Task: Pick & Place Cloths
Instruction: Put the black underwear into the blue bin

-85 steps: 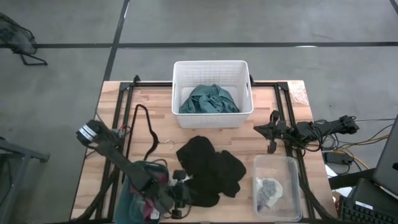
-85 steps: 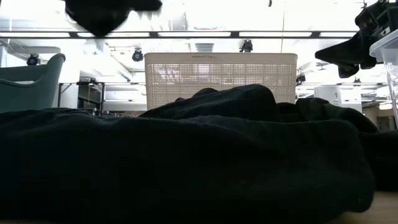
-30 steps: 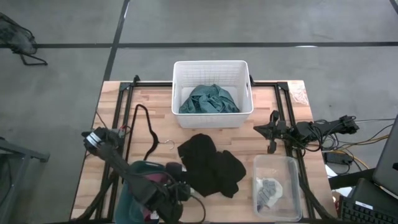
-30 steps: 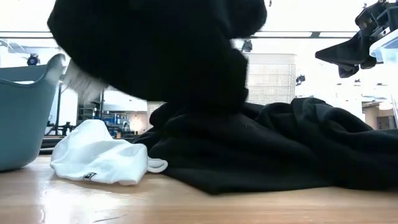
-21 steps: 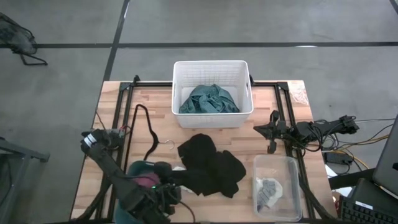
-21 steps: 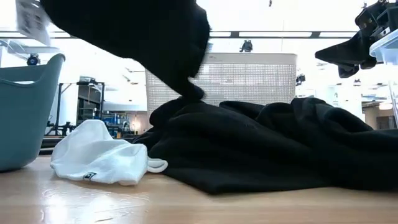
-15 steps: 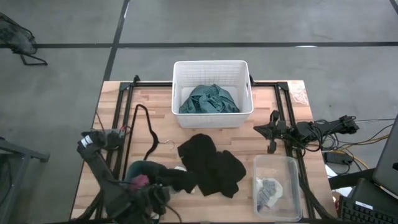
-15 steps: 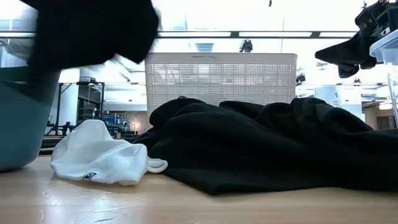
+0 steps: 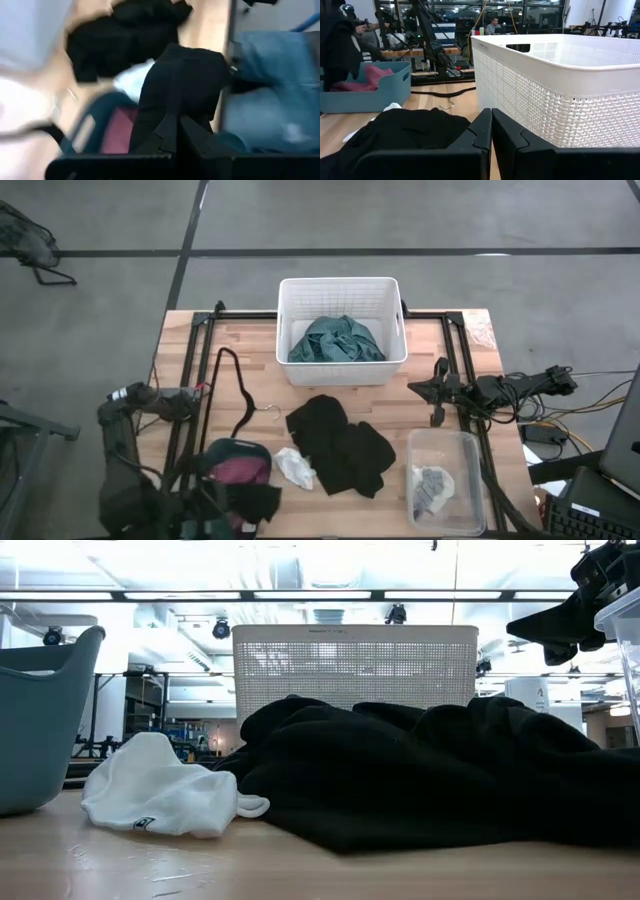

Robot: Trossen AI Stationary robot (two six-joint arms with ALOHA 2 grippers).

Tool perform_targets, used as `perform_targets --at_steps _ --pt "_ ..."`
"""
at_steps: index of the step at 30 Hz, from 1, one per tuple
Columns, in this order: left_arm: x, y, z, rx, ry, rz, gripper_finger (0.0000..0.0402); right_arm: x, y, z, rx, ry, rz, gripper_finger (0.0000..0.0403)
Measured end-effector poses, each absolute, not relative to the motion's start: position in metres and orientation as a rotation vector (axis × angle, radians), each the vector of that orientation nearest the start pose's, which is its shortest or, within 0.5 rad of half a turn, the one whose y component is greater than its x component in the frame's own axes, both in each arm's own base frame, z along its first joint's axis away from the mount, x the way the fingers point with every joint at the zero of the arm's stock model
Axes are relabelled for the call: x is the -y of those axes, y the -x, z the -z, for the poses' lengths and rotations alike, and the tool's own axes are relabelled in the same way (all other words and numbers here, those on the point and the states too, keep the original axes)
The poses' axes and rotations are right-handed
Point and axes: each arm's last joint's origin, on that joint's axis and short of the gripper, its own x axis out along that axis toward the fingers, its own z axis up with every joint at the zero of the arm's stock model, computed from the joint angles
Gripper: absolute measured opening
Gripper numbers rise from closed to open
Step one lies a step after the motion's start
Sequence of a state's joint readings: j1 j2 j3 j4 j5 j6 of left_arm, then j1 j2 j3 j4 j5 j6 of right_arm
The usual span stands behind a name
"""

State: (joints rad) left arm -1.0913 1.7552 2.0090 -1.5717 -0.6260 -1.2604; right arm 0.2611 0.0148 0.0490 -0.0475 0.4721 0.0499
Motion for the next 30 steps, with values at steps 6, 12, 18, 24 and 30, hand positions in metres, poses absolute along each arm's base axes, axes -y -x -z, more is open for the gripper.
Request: perform_targets --at_steps 6,12,18,24,30 --pt "0.269 -0.143 -0.391 -0.942 0.322 -0.223 0.0004 -0.011 -0.093 -0.174 -0.008 -0.045 0.211 0.0009" --pt "0.273 -0.139 -0.352 -1.131 0.464 -0.402 0.0011 -0.011 -0.093 -0.174 -0.008 -0.045 0.211 0.0009" --pt "0.277 -0.138 -0.306 -1.230 0.477 -0.503 0.0013 -0.011 -0.093 -0.174 -0.008 -0.044 0.211 0.0009" --pt "0.274 -0.144 -0.277 -1.219 0.461 -0.526 0.0016 -0.011 -0.093 -0.174 -0.008 -0.045 0.211 0.0009" --pt "0.275 -0.156 -0.256 -1.168 0.478 -0.469 0.0031 -0.011 -0.093 -0.174 -0.008 -0.044 0.211 0.0009"
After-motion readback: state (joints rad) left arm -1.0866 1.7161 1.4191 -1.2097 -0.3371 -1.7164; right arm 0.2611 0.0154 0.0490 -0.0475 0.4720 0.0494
